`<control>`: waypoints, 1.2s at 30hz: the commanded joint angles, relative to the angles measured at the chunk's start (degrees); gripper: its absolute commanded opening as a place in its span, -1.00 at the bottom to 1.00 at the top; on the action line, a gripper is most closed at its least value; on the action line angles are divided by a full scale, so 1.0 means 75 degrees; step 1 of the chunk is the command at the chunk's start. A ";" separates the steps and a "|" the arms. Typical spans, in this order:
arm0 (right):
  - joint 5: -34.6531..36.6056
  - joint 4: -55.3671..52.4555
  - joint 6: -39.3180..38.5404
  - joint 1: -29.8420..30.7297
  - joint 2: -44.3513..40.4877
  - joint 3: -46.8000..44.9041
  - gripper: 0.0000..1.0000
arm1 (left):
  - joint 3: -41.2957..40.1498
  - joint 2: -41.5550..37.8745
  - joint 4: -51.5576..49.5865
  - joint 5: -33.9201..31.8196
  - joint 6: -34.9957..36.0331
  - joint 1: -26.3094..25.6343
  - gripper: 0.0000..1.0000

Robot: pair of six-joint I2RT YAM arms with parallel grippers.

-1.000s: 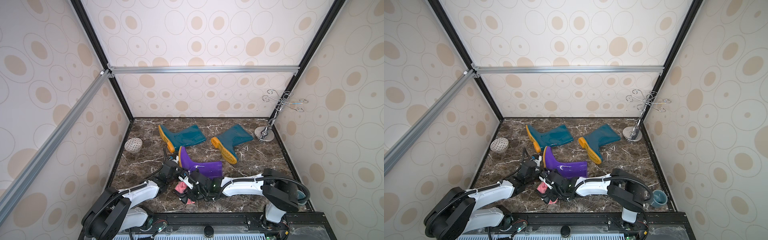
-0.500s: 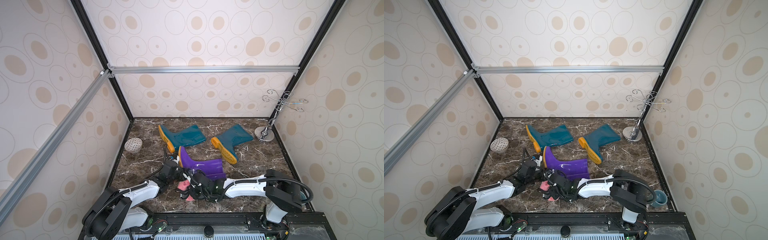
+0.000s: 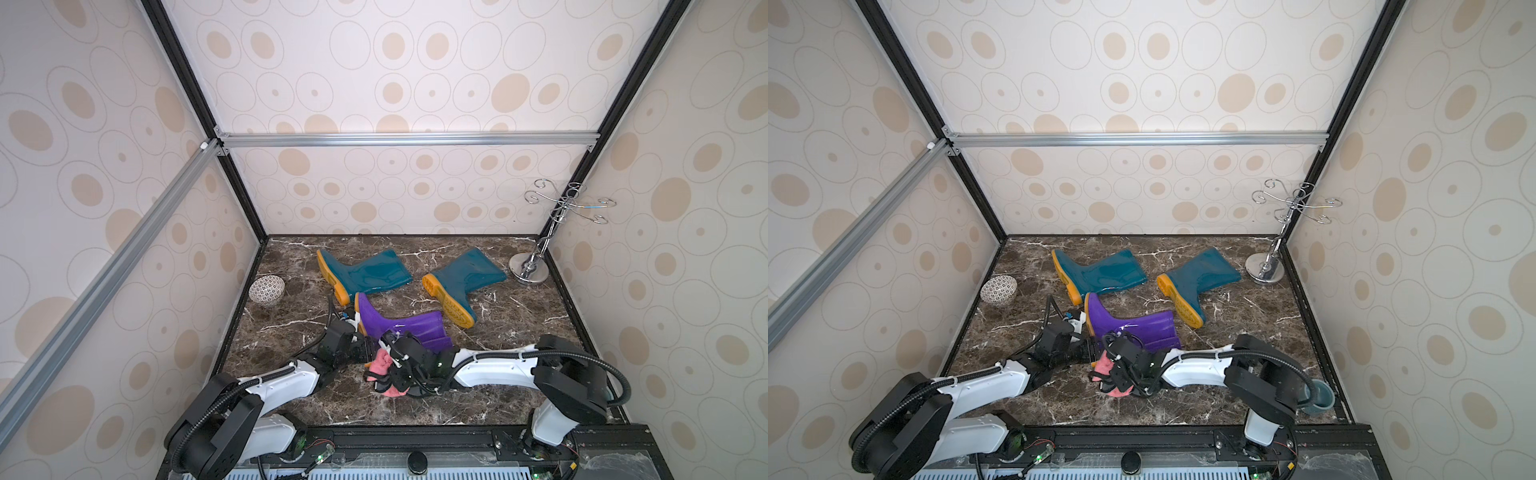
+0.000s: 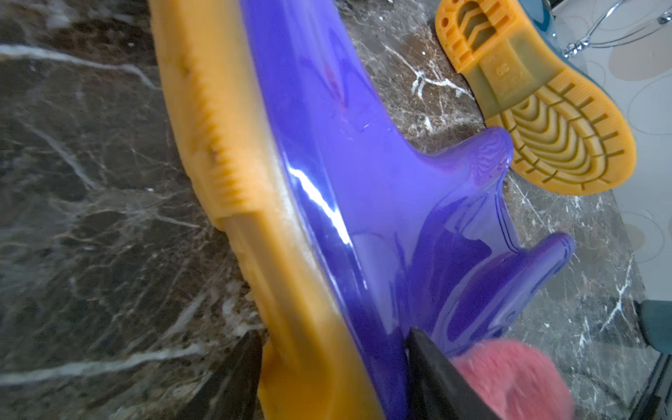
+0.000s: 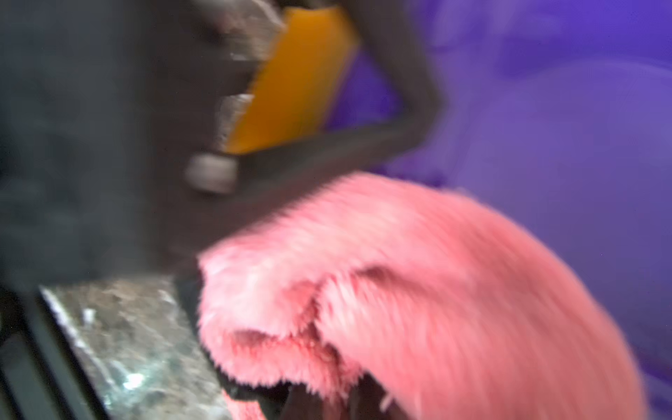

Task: Wipe the rubber boots with a cloth
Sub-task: Wipe the dirt off the rubber boot.

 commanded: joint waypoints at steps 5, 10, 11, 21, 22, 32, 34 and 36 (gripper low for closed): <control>0.0332 0.1055 0.0708 -0.0455 -0.0682 -0.0697 -1.00 | 0.0064 -0.0223 -0.0585 0.0255 0.0038 -0.0087 0.26; 0.0944 0.0282 0.1289 -0.1632 -0.1741 -0.1884 -1.00 | -0.0067 -0.0206 -0.0521 0.0294 -0.0005 -0.0083 0.26; 0.1080 -0.0041 0.1416 -0.1872 -0.1842 -0.1965 -1.00 | -0.0096 -0.0206 -0.0521 0.0319 -0.0006 -0.0088 0.26; 0.1882 -0.2220 0.1753 -0.2817 -0.3192 -0.1869 -1.00 | -0.0373 -0.0815 -0.1149 0.0347 0.0030 -0.0086 0.23; 0.1843 -0.2361 0.1676 -0.2820 -0.3423 -0.1758 -1.00 | -0.0427 -0.0893 -0.1206 0.0368 0.0021 -0.0078 0.23; -0.0811 -0.2129 0.0486 -0.2820 -0.3517 0.0447 -1.00 | -0.0825 -0.1249 -0.1364 0.0240 -0.0182 -0.0265 0.21; -0.1485 -0.1853 0.0541 -0.2820 -0.2599 0.1186 -1.00 | -0.0840 -0.1216 -0.1351 0.0182 -0.0191 -0.0267 0.21; -0.1887 -0.1834 0.0699 -0.2823 -0.1521 0.2113 -1.00 | -0.0871 -0.1172 -0.1264 0.0176 -0.0235 -0.0269 0.21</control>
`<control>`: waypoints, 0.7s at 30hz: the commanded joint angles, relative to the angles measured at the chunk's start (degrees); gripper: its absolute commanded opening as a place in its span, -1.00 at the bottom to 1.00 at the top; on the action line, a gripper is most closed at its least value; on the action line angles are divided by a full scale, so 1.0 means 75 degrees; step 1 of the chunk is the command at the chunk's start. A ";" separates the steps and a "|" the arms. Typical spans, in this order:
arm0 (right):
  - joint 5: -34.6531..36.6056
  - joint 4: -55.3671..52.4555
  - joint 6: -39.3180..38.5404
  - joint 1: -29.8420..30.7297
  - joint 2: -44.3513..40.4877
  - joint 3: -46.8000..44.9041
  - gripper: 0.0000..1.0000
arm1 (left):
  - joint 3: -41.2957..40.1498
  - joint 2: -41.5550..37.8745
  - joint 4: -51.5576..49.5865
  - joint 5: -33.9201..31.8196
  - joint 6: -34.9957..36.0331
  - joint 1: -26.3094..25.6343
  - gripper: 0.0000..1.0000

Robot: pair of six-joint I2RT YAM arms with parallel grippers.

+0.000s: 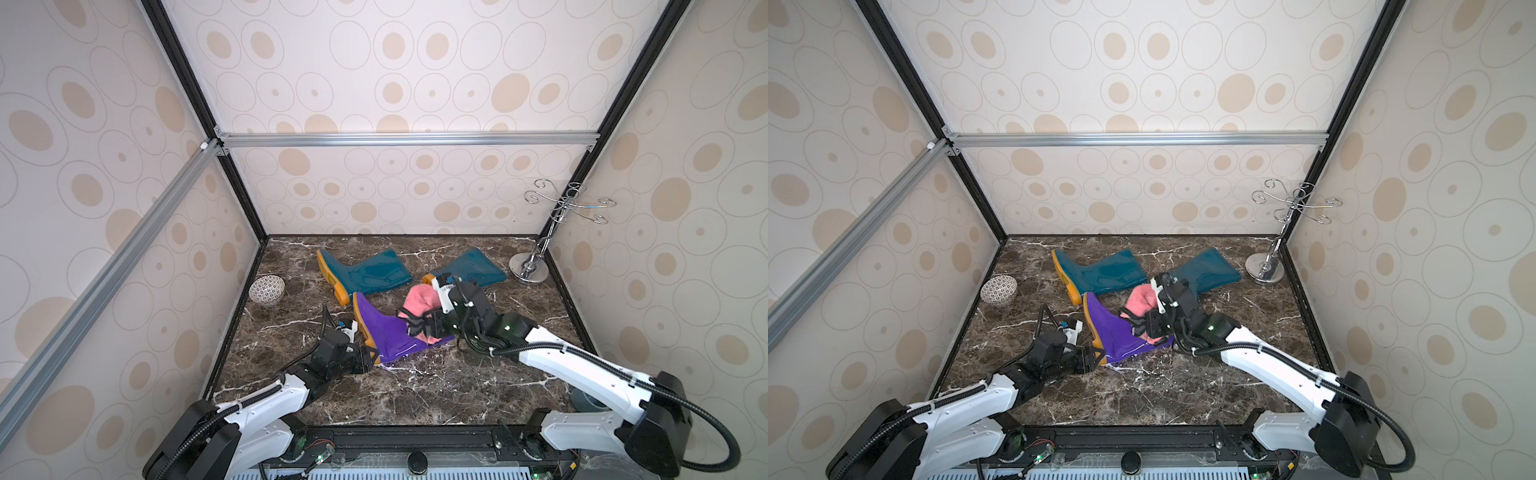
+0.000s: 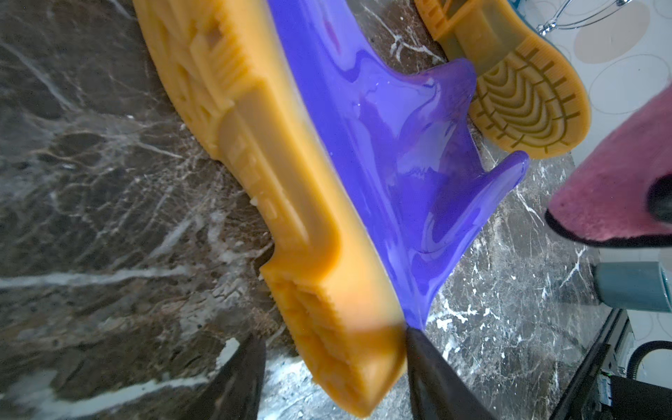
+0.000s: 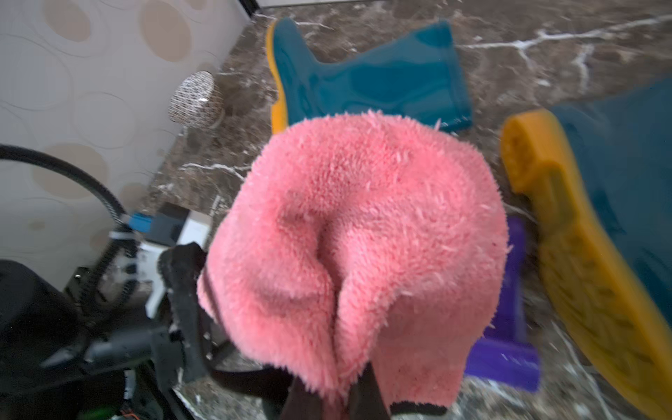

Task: Wipe the rubber boots with a cloth
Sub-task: Wipe the dirt off the rubber boot.

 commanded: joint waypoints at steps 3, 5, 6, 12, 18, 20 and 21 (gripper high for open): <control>-0.1463 0.0927 0.0518 -0.0024 0.2433 0.1436 -1.00 | -0.0266 0.0295 -0.0561 -0.0151 -0.0105 -0.0084 0.21; -0.1503 0.1398 0.0734 -0.0042 0.3110 0.1663 -1.00 | -0.0243 0.0372 -0.0545 -0.0157 -0.0061 -0.0082 0.20; -0.1398 0.1602 0.0780 -0.0032 0.3455 0.1763 -1.00 | -0.0231 0.0391 -0.0531 -0.0167 -0.0046 -0.0085 0.20; -0.1401 0.2194 0.0679 -0.0071 0.5029 0.2533 -1.00 | -0.0240 0.0656 -0.0257 -0.0163 -0.0033 -0.0088 0.21; -0.1313 0.2352 0.0669 -0.0297 0.5885 0.3214 -1.00 | -0.0389 0.0855 0.0083 -0.0067 -0.0054 -0.0091 0.21; -0.1519 0.2033 0.0548 -0.0359 0.6246 0.3720 -1.00 | -0.0436 0.0888 0.0173 -0.0024 -0.0069 -0.0081 0.21; -0.1403 0.1835 0.0468 -0.0359 0.6348 0.3934 -1.00 | -0.0462 0.0900 0.0189 -0.0008 -0.0074 -0.0084 0.21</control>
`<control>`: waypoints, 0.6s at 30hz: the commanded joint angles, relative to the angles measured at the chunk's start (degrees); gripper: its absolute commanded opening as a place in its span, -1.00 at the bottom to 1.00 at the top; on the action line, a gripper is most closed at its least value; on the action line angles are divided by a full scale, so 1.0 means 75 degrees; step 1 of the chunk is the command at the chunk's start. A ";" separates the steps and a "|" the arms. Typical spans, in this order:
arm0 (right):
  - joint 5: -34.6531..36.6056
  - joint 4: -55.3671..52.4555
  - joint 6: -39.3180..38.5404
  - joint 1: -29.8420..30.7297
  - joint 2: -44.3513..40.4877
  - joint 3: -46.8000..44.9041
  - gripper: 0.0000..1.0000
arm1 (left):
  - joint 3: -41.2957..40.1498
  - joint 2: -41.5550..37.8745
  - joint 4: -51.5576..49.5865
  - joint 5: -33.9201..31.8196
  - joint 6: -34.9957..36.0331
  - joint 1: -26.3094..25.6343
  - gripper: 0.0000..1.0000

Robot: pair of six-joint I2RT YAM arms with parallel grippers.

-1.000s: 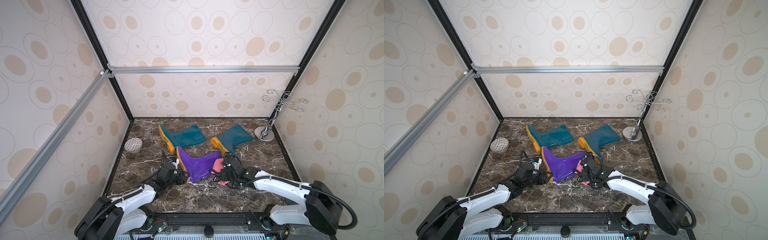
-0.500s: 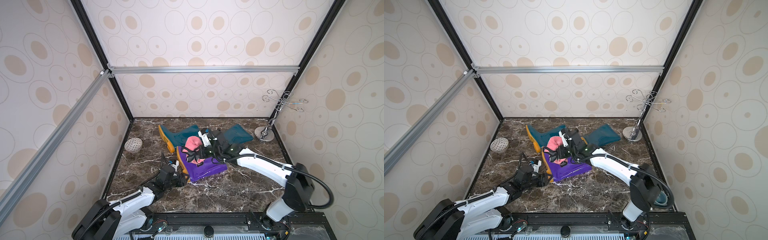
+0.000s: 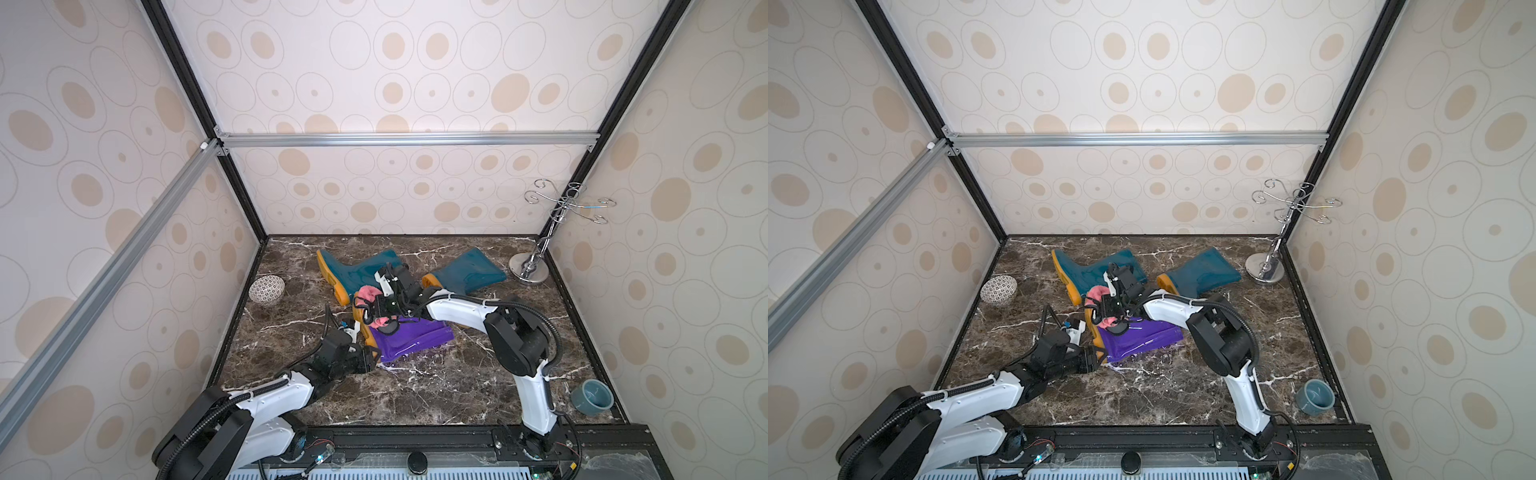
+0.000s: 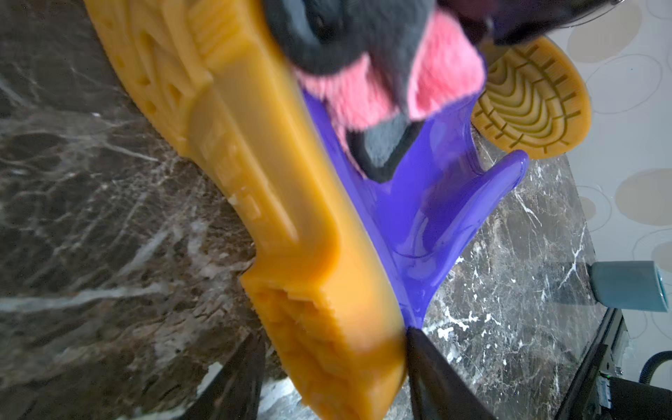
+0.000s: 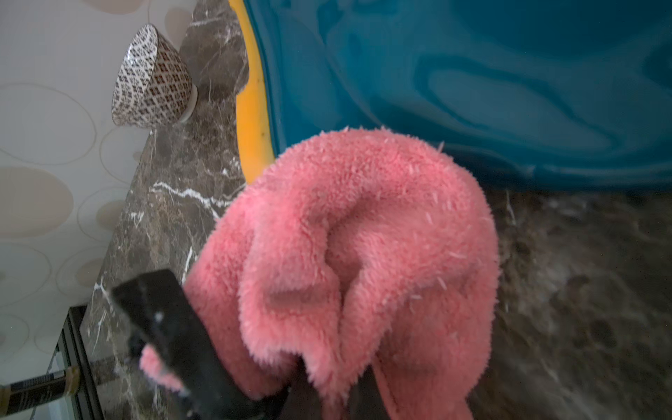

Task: Wipe the rubber boots with a cloth
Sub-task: Wipe the dirt off the rubber boot.

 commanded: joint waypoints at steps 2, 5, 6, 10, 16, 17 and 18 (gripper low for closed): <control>0.0244 0.0105 -0.0071 -0.0090 0.0587 0.0721 -1.00 | -0.0343 0.0236 -0.0730 -0.0126 -0.0002 -0.0045 0.22; 0.0517 0.0007 -0.0293 -0.0085 0.0683 0.1132 -1.00 | -0.0380 0.0224 -0.0725 -0.0142 0.0010 -0.0042 0.21; 0.0440 -0.0191 -0.0415 -0.0085 0.0865 0.1483 -1.00 | -0.0381 0.0224 -0.0716 -0.0162 0.0009 -0.0044 0.21; -0.0866 -0.1170 -0.0684 -0.0077 0.1972 0.3088 -1.00 | -0.0323 0.0230 -0.0762 -0.0132 0.0021 -0.0051 0.21; -0.0624 0.0544 -0.0382 -0.0068 0.0795 0.0865 -1.00 | -0.0287 0.0013 -0.0901 -0.0242 0.0045 -0.0050 0.22; -0.0548 0.0780 -0.0385 -0.0080 0.0580 0.0535 -1.00 | -0.0304 0.0039 -0.0872 -0.0244 0.0045 -0.0045 0.22; -0.0515 0.0676 -0.0456 -0.0093 0.0470 0.0433 -1.00 | -0.0282 0.0085 -0.0870 -0.0221 0.0055 -0.0051 0.22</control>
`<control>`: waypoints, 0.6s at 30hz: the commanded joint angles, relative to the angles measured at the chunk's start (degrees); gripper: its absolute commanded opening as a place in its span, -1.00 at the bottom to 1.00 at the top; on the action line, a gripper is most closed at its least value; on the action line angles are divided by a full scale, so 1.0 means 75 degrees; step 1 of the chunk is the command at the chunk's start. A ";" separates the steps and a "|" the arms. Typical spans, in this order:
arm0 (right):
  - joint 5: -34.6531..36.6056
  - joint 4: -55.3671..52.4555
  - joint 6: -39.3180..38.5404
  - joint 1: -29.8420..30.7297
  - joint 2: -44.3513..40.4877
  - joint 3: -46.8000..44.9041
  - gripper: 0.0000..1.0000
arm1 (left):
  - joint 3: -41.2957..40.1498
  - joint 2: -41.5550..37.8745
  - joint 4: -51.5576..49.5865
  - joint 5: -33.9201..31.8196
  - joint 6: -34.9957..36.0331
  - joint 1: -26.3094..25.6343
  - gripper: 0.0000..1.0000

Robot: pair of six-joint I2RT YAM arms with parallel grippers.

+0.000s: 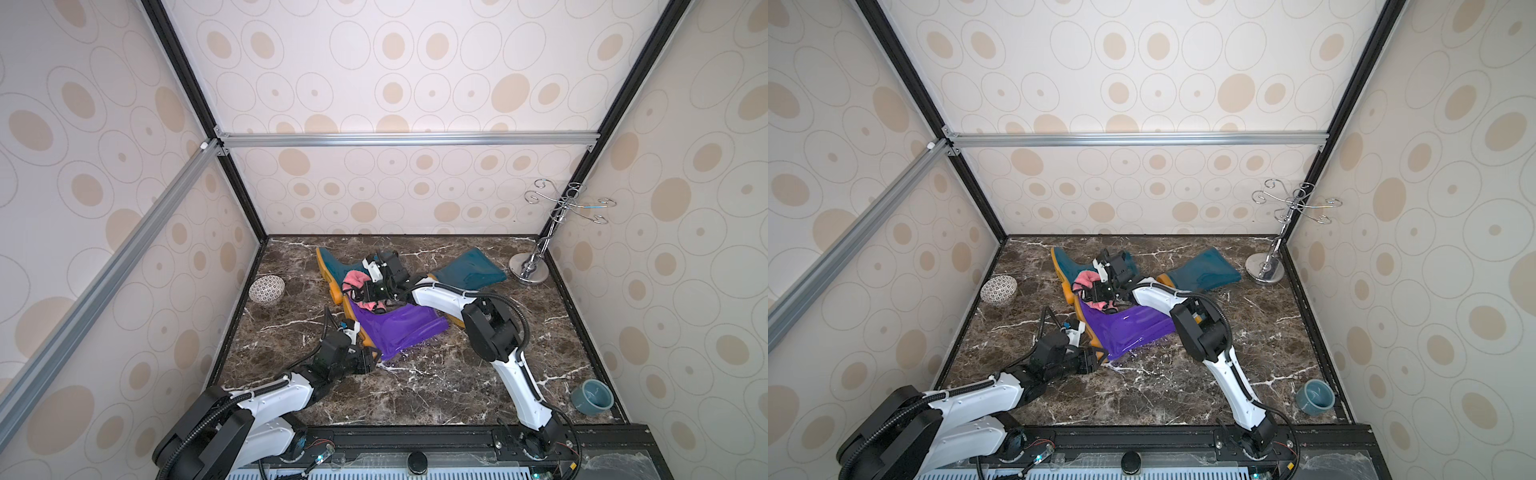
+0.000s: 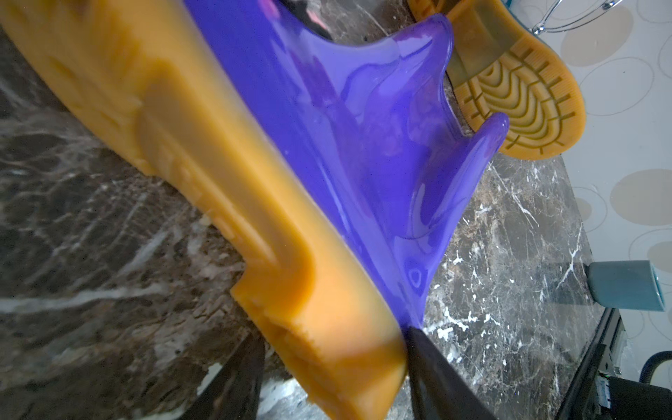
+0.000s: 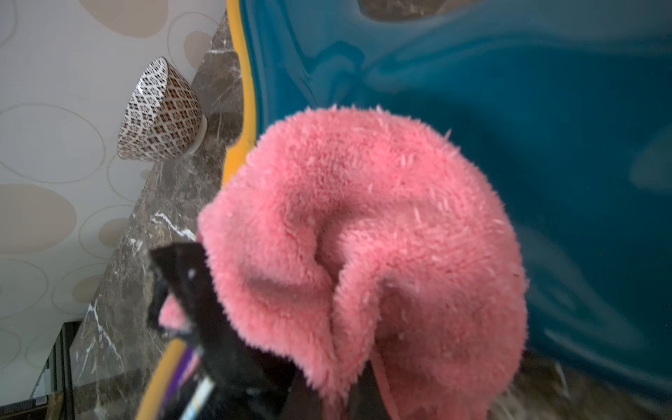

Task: Wipe the rubber boots with a cloth
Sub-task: Wipe the dirt off the rubber boot.

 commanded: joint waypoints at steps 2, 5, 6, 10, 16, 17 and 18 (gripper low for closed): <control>0.0144 -0.0261 -0.0223 0.0067 -0.0800 -0.0711 -1.00 | -0.0109 0.0220 -0.1062 -0.0153 0.0090 -0.0047 0.22; 0.1106 0.0025 -0.0150 0.0022 -0.1516 -0.2027 -1.00 | -0.0152 0.0135 -0.1065 -0.0179 0.0077 -0.0042 0.22; 0.1367 0.0171 -0.0166 0.0005 -0.1826 -0.2509 -1.00 | -0.0164 0.0090 -0.1085 -0.0171 0.0077 -0.0040 0.22; 0.2313 0.0455 -0.0165 -0.0146 -0.2859 -0.3809 -1.00 | -0.0280 -0.0031 -0.1040 -0.0242 0.0047 -0.0047 0.22; 0.2954 -0.1022 -0.0402 -0.0875 -0.2833 -0.3617 -1.00 | -0.0223 0.0133 -0.0956 -0.0183 0.0089 -0.0047 0.22; 0.3245 -0.1042 -0.0458 -0.1001 -0.2855 -0.3634 -1.00 | -0.0218 0.0111 -0.0963 -0.0202 0.0098 -0.0040 0.23; 0.3614 -0.1158 -0.0557 -0.1084 -0.2859 -0.3579 -1.00 | -0.0206 0.0088 -0.0965 -0.0206 0.0101 -0.0038 0.22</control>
